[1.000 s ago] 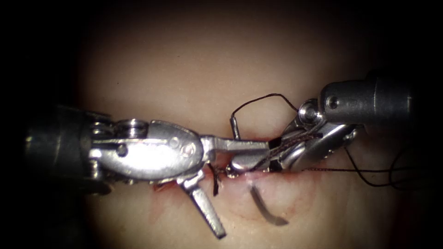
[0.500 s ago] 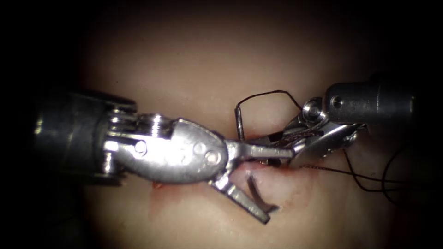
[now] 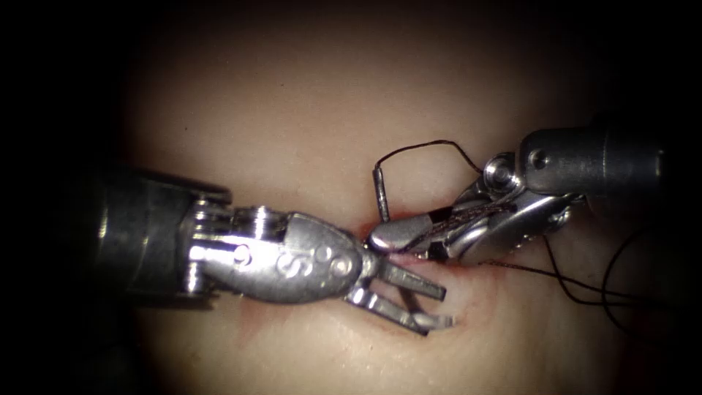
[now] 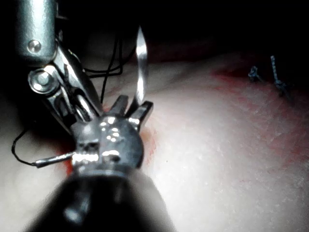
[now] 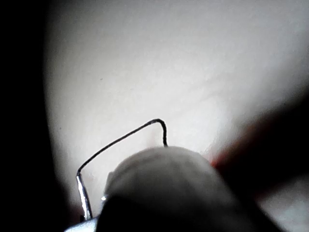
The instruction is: Wound Closure
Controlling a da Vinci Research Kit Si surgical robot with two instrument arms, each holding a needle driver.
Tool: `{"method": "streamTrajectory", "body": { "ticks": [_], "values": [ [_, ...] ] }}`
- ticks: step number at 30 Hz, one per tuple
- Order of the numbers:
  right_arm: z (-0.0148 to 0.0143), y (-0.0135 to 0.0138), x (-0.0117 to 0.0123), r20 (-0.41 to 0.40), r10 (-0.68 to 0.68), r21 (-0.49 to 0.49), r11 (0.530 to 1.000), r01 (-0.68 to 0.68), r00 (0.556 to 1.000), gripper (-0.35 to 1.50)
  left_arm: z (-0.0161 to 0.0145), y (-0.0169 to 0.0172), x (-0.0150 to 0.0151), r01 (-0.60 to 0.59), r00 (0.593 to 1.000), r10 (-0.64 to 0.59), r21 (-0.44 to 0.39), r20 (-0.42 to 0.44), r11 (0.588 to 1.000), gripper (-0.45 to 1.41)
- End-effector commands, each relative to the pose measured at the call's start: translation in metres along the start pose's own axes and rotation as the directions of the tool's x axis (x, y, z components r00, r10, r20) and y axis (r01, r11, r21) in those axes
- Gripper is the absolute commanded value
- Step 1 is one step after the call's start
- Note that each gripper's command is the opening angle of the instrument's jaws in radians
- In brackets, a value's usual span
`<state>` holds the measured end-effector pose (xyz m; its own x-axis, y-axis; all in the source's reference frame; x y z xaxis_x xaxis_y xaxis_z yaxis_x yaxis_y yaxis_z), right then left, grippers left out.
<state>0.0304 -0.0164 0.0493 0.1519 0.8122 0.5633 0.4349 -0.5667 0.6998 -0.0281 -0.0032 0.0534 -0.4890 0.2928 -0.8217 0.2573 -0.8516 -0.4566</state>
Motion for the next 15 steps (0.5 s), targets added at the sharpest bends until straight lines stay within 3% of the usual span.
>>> {"method": "streamTrajectory", "body": {
  "ticks": [1,2,3,5,7,8,10,11,12,13,14,15],
  "values": [
    [0.0009,0.0002,-0.0003,0.013,-0.049,-0.003,0.999,0.049,0.999,0.00,0.0006,-0.0003,-0.0002,0.005,1.000,-0.005,-0.002,-0.003,1.000,-0.45],
    [0.0009,-0.0001,-0.0002,0.009,-0.148,-0.001,0.989,0.148,0.989,0.26,0.0005,-0.0005,-0.0003,0.021,1.000,-0.022,-0.007,-0.018,1.000,-0.45],
    [0.0010,-0.0005,0.0000,-0.007,-0.279,-0.001,0.960,0.279,0.960,0.66,0.0002,-0.0010,-0.0006,0.091,0.991,-0.093,-0.033,-0.100,0.995,-0.45],
    [0.0009,-0.0010,0.0004,-0.020,-0.410,-0.001,0.912,0.410,0.912,0.86,0.0000,-0.0016,-0.0011,0.160,0.968,-0.170,-0.067,-0.183,0.985,-0.45],
    [0.0008,-0.0015,0.0009,-0.028,-0.452,-0.012,0.892,0.452,0.891,0.81,-0.0002,-0.0020,-0.0016,0.234,0.934,-0.253,-0.104,-0.253,0.967,-0.45],
    [0.0008,-0.0019,0.0014,0.004,-0.558,-0.060,0.828,0.557,0.830,0.86,-0.0004,-0.0026,-0.0021,0.340,0.871,-0.364,-0.128,-0.330,0.932,-0.45],
    [0.0007,-0.0025,0.0021,0.090,-0.665,-0.139,0.729,0.670,0.742,1.05,-0.0006,-0.0031,-0.0025,0.399,0.814,-0.433,-0.170,-0.386,0.901,-0.45],
    [0.0005,-0.0032,0.0026,0.155,-0.732,-0.195,0.635,0.747,0.663,1.17,-0.0008,-0.0034,-0.0026,0.442,0.761,-0.491,-0.217,-0.424,0.871,-0.45],
    [0.0005,-0.0032,0.0026,0.155,-0.732,-0.195,0.635,0.747,0.663,1.17,-0.0008,-0.0034,-0.0026,0.442,0.761,-0.491,-0.217,-0.424,0.871,-0.45],
    [0.0002,-0.0046,0.0037,0.213,-0.789,-0.235,0.531,0.814,0.576,1.17,-0.0015,-0.0036,-0.0023,0.548,0.616,-0.627,-0.313,-0.476,0.776,-0.45],
    [0.0002,-0.0046,0.0037,0.213,-0.789,-0.235,0.531,0.814,0.576,1.17,-0.0015,-0.0036,-0.0023,0.548,0.616,-0.627,-0.313,-0.476,0.776,-0.45],
    [0.0003,-0.0052,0.0040,0.219,-0.803,-0.239,0.507,0.828,0.555,1.17,-0.0018,-0.0036,-0.0020,0.572,0.566,-0.665,-0.349,-0.487,0.743,-0.45]
  ]
}}
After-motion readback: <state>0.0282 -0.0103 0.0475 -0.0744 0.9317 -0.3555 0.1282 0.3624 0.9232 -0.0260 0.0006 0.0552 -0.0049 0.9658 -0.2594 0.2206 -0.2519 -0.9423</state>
